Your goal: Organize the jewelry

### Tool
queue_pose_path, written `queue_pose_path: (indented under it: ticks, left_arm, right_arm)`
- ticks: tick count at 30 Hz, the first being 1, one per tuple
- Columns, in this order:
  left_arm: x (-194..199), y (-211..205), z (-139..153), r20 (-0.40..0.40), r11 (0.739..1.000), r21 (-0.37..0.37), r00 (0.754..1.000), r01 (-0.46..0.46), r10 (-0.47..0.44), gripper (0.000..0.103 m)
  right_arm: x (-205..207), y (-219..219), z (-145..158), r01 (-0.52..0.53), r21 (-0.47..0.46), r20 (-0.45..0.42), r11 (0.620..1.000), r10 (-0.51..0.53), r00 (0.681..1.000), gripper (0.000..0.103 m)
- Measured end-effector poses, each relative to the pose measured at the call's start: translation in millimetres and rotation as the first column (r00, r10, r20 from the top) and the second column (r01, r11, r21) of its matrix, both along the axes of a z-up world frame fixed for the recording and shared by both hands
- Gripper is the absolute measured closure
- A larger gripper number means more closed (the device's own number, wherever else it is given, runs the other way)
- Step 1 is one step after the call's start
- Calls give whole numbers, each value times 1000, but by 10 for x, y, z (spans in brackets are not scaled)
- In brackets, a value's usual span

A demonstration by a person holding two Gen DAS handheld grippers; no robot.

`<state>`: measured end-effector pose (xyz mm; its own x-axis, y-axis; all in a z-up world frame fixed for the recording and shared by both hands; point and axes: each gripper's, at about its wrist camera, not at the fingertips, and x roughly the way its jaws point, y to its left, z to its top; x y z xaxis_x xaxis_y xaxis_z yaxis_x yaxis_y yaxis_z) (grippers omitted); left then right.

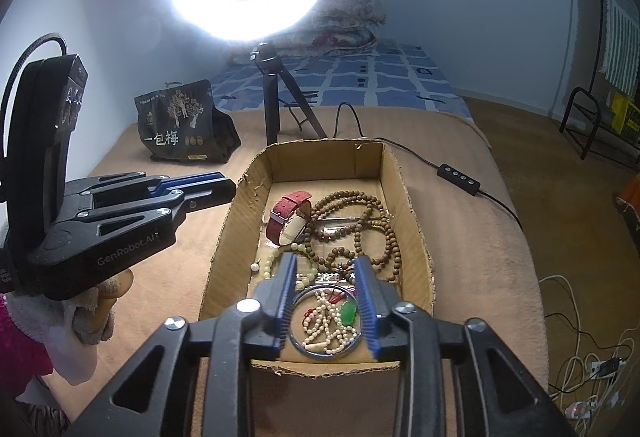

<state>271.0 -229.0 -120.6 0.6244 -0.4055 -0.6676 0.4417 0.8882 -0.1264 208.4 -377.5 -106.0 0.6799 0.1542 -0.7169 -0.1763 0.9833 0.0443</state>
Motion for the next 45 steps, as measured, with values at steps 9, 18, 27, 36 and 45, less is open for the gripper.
queue_pose_path:
  ticks: [9, 18, 27, 36, 45]
  left_arm:
    - [-78, -15, 82, 47, 1000, 6, 999, -13, 13, 31]
    - [-163, 35, 219, 62, 1000, 4, 998, -27, 27, 25]
    - [-289, 153, 394, 85, 999, 7, 995, -47, 46, 25]
    - [-478, 349, 694, 114, 997, -6, 991, -74, 74, 25]
    - [-881, 575, 1105, 177, 996, 6, 981, -84, 81, 17]
  right_arm:
    - [-59, -24, 4, 38, -11, 18, 999, -37, 999, 24]
    - [-180, -51, 109, 119, -23, 68, 993, -117, 991, 3]
    - [-306, 40, 323, 131, -45, 107, 990, -126, 986, 2]
    - [-492, 132, 577, 163, -69, 145, 984, -152, 978, 2]
    - [-872, 336, 1023, 224, -107, 219, 969, -197, 956, 0]
